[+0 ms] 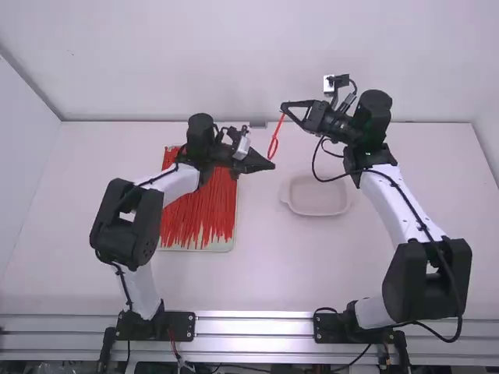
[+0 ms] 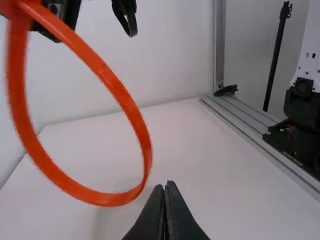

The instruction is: Fasten the cable tie

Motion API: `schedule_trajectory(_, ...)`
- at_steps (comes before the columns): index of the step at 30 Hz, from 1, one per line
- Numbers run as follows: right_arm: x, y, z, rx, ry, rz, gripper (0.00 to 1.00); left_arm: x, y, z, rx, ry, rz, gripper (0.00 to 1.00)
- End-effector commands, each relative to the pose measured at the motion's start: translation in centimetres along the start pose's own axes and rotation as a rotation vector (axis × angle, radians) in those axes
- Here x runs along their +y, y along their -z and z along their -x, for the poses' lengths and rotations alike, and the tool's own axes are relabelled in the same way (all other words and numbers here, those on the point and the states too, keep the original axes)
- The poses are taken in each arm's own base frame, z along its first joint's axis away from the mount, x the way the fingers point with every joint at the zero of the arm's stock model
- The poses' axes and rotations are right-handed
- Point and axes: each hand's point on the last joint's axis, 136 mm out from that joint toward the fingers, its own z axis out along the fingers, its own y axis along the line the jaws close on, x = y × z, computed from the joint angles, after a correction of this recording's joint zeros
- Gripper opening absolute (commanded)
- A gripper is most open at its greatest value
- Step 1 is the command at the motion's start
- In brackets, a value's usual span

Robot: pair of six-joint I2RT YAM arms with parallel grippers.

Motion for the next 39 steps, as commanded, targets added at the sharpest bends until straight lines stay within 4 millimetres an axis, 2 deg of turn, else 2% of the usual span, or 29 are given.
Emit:
schedule_trajectory(1, 0.9, 0.5, 0.7, 0.000, 0.025, 0.021, 0.00, 0.1, 1.1, 0.4, -0.004, 0.042, 0.001, 0.02)
schedule_trajectory(10, 1.4, 0.4, 0.0, 0.034, 0.026, 0.045, 0.00, 0.8, 1.6, 0.7, 0.001, 0.037, 0.041, 0.02)
schedule_trajectory(15, 2.0, 0.4, -1.0, 0.089, 0.022, 0.082, 0.00, 1.3, 2.6, 0.9, 0.001, 0.037, 0.063, 0.02)
schedule_trajectory(24, 1.3, 0.5, -3.0, 0.173, -0.022, 0.081, 0.00, 2.1, 4.8, 1.3, 0.001, 0.098, 0.114, 0.02)
schedule_trajectory(35, 1.3, 0.5, -4.2, 0.219, -0.040, 0.091, 0.00, 2.1, 4.6, 1.5, 0.000, 0.081, 0.111, 0.02)
schedule_trajectory(37, 1.3, 0.3, -4.5, 0.226, -0.039, 0.094, 0.00, 2.1, 4.6, 1.6, 0.000, 0.074, 0.110, 0.05)
schedule_trajectory(39, 1.4, 0.1, -4.9, 0.238, -0.042, 0.095, 0.00, 2.1, 4.6, 1.7, 0.000, 0.062, 0.110, 0.22)
